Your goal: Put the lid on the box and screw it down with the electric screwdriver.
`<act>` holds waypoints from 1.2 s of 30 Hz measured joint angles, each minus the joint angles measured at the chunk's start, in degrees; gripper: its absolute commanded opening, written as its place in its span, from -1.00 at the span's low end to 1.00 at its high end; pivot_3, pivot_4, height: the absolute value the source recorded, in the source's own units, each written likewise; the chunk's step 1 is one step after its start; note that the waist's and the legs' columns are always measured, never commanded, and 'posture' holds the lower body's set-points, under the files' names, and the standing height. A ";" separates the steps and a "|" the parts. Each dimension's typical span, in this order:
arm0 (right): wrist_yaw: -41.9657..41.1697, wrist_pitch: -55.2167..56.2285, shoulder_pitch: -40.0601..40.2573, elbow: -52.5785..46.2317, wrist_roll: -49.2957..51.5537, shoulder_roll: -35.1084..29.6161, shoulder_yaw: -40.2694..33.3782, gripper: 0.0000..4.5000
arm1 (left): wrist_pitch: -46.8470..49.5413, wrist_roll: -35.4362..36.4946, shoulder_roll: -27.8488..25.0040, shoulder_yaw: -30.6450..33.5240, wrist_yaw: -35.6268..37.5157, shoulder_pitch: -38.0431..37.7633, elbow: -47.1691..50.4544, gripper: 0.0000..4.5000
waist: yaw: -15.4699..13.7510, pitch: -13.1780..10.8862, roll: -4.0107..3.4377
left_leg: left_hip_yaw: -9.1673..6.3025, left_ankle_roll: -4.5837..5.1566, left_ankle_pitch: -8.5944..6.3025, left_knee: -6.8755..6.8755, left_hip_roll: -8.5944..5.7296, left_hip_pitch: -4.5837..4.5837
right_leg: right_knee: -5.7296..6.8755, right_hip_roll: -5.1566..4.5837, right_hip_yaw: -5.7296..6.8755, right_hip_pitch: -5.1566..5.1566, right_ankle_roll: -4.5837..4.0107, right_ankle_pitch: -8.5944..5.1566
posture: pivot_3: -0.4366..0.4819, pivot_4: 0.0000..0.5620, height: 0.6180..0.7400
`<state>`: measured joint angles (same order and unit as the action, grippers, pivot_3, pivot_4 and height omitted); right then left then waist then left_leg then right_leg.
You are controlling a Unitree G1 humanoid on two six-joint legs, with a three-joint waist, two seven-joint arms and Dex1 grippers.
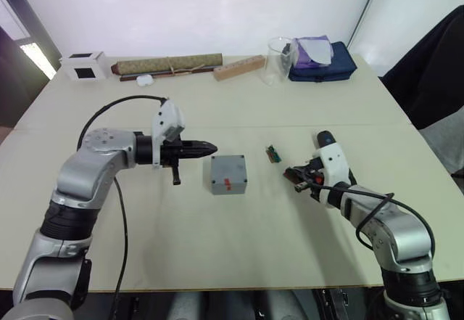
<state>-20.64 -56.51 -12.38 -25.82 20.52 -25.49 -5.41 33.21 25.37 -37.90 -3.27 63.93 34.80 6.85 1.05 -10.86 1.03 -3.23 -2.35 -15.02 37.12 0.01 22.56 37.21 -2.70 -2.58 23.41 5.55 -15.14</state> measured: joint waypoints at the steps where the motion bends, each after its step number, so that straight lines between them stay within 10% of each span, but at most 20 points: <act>1: 0.02 -0.60 -0.16 -0.49 0.29 -0.13 -0.29 -0.98 | -0.04 0.01 0.01 0.00 -0.17 0.00 -0.01 -1.00 | -0.01 0.00 0.00 | 0.00 0.00 0.00 0.00 0.00 0.00 | 0.00 0.00 0.00 0.00 0.00 0.00 | -0.05 -0.47 0.93; 15: -2.10 -10.63 -15.65 -8.52 8.70 -2.06 0.43 -0.98 | -1.11 0.15 -1.71 0.32 0.30 -2.00 -0.74 -1.00 | 0.29 -0.02 -0.02 | -0.03 0.00 0.00 -0.01 0.02 -0.04 | 0.01 0.03 0.00 0.01 -0.01 0.00 | -0.05 -0.47 0.93; 36: -6.27 -2.58 -25.92 8.33 2.81 1.47 17.52 -0.98 | -1.05 0.33 -2.98 1.96 -2.74 -5.72 2.38 -1.00 | 0.14 -0.03 -0.04 | -0.03 0.00 0.00 0.00 -0.01 0.03 | 0.01 -0.04 0.02 0.04 -0.01 0.01 | -0.05 -0.47 0.93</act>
<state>-26.91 -59.09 -38.30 -17.49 23.33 -24.02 12.11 32.17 25.70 -40.88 -1.31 61.19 29.08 9.23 1.20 -10.88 0.99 -3.26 -2.35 -15.02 37.12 0.00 22.58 37.22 -2.74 -2.56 23.45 5.54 -15.13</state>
